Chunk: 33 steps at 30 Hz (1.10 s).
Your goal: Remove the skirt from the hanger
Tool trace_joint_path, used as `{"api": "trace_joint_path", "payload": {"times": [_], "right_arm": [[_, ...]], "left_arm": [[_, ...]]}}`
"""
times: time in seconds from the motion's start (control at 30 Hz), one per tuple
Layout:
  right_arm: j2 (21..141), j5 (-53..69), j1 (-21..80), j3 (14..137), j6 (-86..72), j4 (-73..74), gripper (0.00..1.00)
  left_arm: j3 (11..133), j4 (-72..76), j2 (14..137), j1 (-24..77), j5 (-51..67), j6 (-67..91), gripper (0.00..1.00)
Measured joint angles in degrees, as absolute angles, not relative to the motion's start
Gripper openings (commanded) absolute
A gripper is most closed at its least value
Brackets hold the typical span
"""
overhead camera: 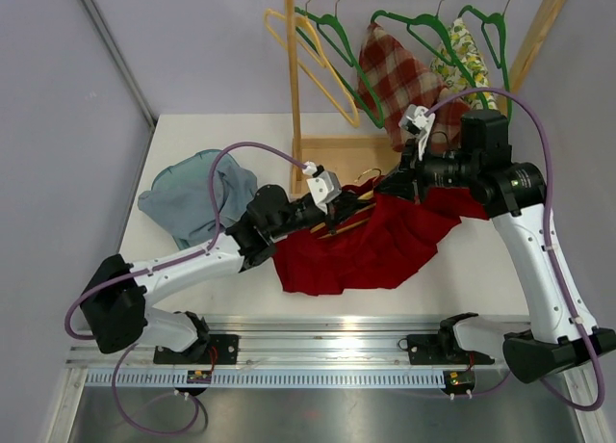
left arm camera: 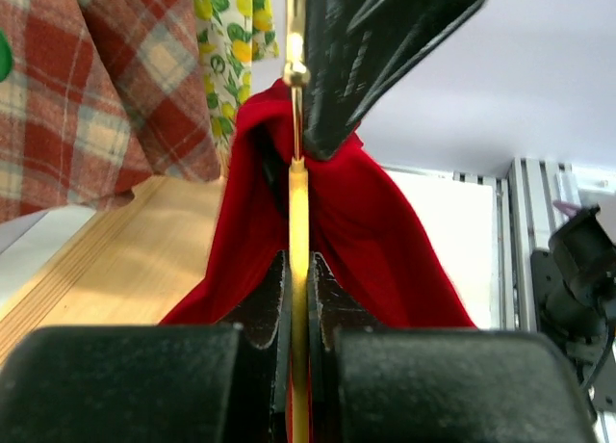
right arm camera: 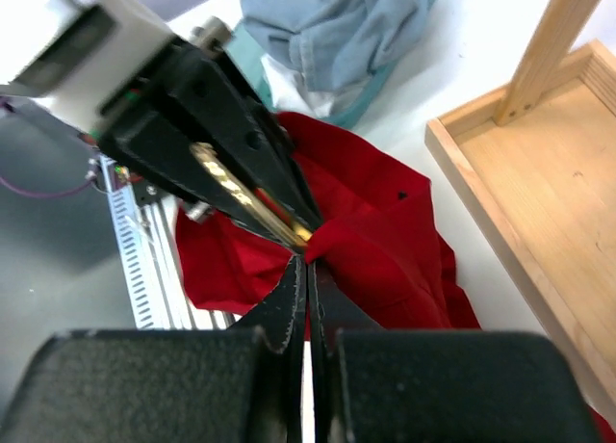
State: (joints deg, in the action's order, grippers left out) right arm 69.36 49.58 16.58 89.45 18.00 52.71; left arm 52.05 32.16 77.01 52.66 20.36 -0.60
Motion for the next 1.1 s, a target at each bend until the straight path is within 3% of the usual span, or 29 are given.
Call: {"api": "trace_joint_path", "payload": {"times": [0.13, 0.43, 0.8, 1.1], "right_arm": [[69.0, 54.1, 15.6, 92.5, 15.3, 51.8, 0.00], [71.0, 61.9, 15.2, 111.8, 6.2, 46.3, 0.00], [73.1, 64.8, 15.3, 97.9, 6.1, 45.5, 0.00], [71.0, 51.3, 16.2, 97.8, 18.5, 57.8, 0.00]], "left_arm": [[52.1, 37.5, 79.0, 52.6, 20.6, 1.0, 0.00], [54.4, 44.1, 79.8, 53.0, 22.4, 1.8, 0.00], [56.4, 40.8, 79.8, 52.5, 22.3, 2.4, 0.00], [56.4, 36.9, 77.3, 52.5, 22.7, 0.7, 0.00]]}}
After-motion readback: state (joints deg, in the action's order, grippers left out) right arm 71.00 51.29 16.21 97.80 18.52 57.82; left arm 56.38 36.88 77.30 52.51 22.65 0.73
